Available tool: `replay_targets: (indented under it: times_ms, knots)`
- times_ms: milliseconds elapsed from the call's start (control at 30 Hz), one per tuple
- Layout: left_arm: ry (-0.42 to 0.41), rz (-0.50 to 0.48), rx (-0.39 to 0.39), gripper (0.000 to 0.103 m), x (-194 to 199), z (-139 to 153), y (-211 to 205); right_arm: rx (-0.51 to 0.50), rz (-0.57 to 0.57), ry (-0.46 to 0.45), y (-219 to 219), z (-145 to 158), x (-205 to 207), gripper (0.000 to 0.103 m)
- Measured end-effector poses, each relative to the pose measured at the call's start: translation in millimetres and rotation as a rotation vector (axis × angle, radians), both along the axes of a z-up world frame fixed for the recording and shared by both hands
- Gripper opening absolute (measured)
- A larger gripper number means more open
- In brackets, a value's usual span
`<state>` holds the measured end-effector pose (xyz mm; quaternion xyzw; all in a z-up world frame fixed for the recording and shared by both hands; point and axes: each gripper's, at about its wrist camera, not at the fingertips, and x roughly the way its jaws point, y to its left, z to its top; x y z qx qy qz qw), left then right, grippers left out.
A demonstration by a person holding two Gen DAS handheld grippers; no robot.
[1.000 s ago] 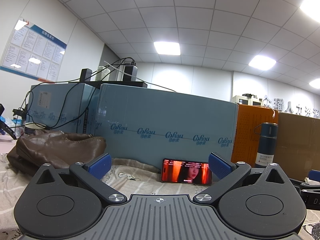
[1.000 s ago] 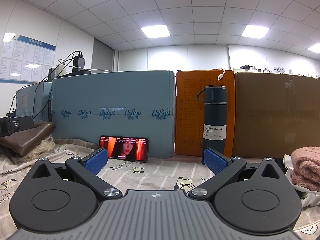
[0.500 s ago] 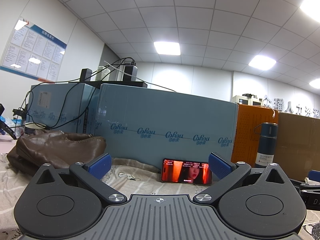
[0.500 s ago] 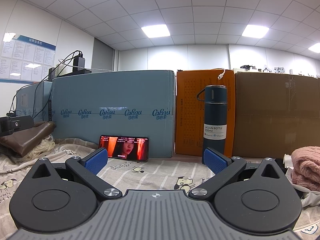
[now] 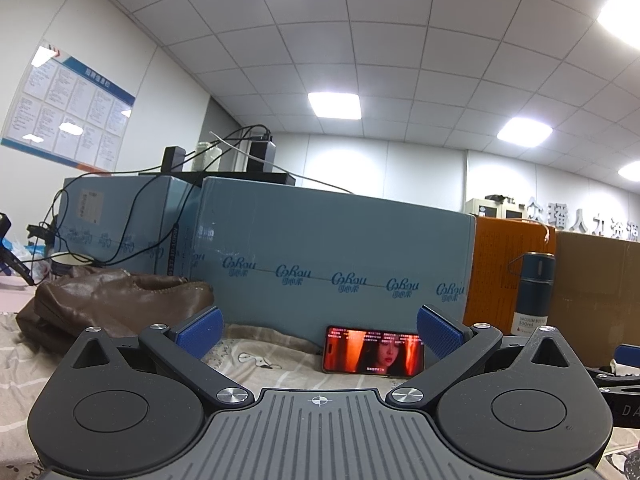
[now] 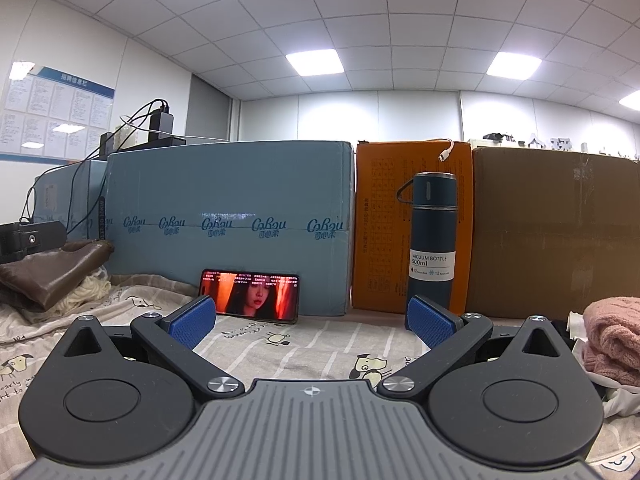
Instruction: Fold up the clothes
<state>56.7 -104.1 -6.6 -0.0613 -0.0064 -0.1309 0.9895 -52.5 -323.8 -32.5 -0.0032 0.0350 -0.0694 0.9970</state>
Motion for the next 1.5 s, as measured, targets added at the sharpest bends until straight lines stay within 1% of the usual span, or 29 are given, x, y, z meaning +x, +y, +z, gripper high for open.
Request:
replay_targets:
  times_ms: [233, 500, 700, 833, 900, 1100, 1167, 1233, 1333, 1433, 1500]
  knots:
    - [-0.026, -0.016, 0.019, 0.103, -2, -2, -4, -0.028, 0.018, -0.017, 6, -1, -3, 0.103]
    - [-0.039, 0.004, 0.043, 0.103, -1, -4, -10, -0.033, 0.015, -0.016, 8, 5, -8, 0.103]
    - [-0.055, -0.024, 0.029, 0.103, -3, -4, -8, -0.035, 0.011, -0.015, 9, 11, -12, 0.103]
    - [-0.063, -0.083, 0.002, 0.103, -5, -4, -5, -0.038, 0.007, -0.012, 10, 15, -15, 0.103]
    - [-0.069, -0.116, -0.003, 0.103, -6, -4, -5, -0.055, -0.013, 0.008, 10, 17, -20, 0.103]
    - [-0.117, -0.196, 0.027, 0.103, -11, -5, -12, -0.069, -0.100, 0.067, -4, 13, -43, 0.103]
    - [-0.115, -0.233, 0.034, 0.103, -11, -5, -14, -0.067, -0.147, 0.090, -14, 11, -51, 0.103]
    - [-0.093, -0.294, 0.041, 0.103, -8, -6, -17, -0.060, -0.201, 0.115, -27, 9, -59, 0.103]
    - [-0.027, -0.386, 0.061, 0.103, -2, -7, -24, -0.050, -0.292, 0.140, -51, 9, -70, 0.103]
    - [0.062, -0.467, 0.099, 0.103, 4, -7, -35, -0.048, -0.377, 0.163, -76, 11, -76, 0.103]
    - [0.121, -0.510, 0.122, 0.103, 5, -7, -46, -0.067, -0.423, 0.184, -93, 12, -77, 0.103]
